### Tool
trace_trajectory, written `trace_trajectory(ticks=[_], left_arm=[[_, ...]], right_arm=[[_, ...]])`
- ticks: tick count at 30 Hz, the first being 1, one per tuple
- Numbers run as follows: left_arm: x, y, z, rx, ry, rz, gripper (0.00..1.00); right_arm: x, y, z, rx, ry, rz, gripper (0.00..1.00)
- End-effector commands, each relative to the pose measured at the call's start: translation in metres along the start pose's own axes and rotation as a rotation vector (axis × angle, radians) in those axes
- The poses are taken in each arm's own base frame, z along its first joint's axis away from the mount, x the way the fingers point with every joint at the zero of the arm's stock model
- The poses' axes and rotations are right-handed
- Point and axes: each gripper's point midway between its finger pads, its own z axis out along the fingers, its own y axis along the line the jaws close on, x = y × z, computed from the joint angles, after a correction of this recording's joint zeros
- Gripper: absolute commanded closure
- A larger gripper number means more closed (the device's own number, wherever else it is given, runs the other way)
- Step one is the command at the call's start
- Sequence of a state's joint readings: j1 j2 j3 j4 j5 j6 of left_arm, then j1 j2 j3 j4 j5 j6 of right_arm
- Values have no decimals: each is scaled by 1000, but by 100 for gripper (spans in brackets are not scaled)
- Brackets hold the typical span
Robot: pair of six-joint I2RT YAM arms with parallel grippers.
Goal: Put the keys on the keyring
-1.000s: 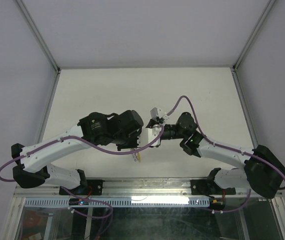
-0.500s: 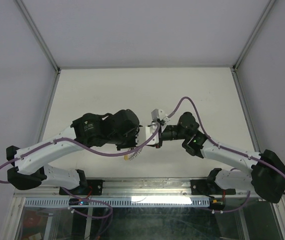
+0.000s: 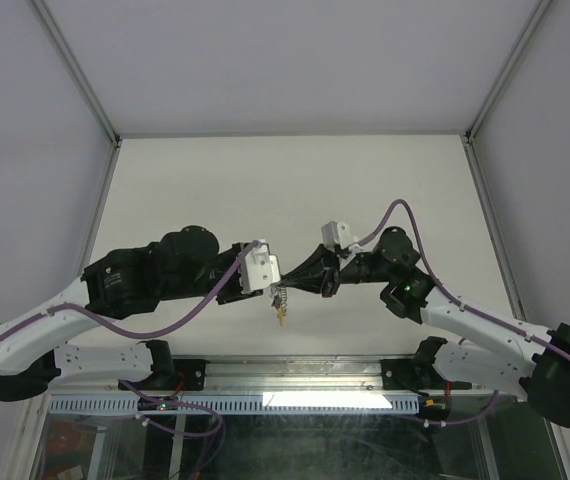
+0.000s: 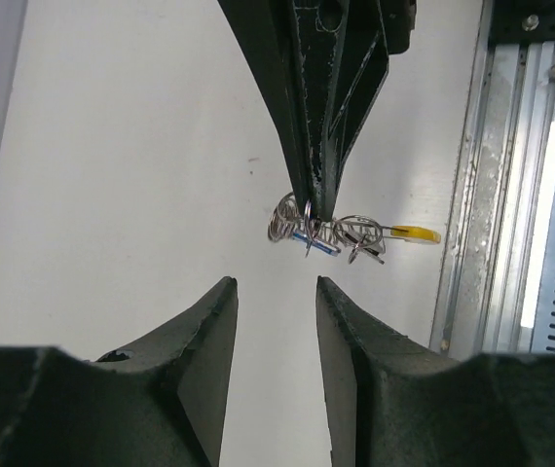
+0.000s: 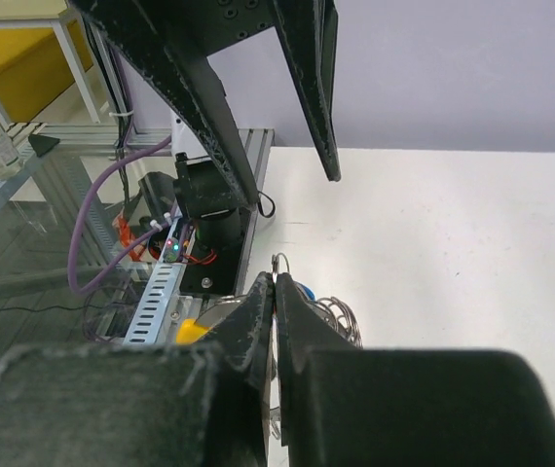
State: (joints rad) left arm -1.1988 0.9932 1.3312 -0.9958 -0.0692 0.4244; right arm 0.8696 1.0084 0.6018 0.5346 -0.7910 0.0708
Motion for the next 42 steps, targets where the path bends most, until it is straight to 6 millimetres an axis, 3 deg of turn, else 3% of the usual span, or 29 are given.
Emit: trace_trajectory(ticks=[1, 15, 31, 42], left_arm=[[-39, -1, -6, 2, -207, -35, 63], [-78, -3, -30, 17, -433, -33, 60], [-80, -15, -24, 89, -441, -14, 68], [-81, -20, -15, 120, -425, -1, 86]], right_arm=[[-38, 11, -3, -25, -108, -106, 100], [-85, 29, -15, -61, -402, -117, 100], [-98, 35, -17, -88, -435, -129, 100], [-99, 37, -17, -100, -425, -133, 100]])
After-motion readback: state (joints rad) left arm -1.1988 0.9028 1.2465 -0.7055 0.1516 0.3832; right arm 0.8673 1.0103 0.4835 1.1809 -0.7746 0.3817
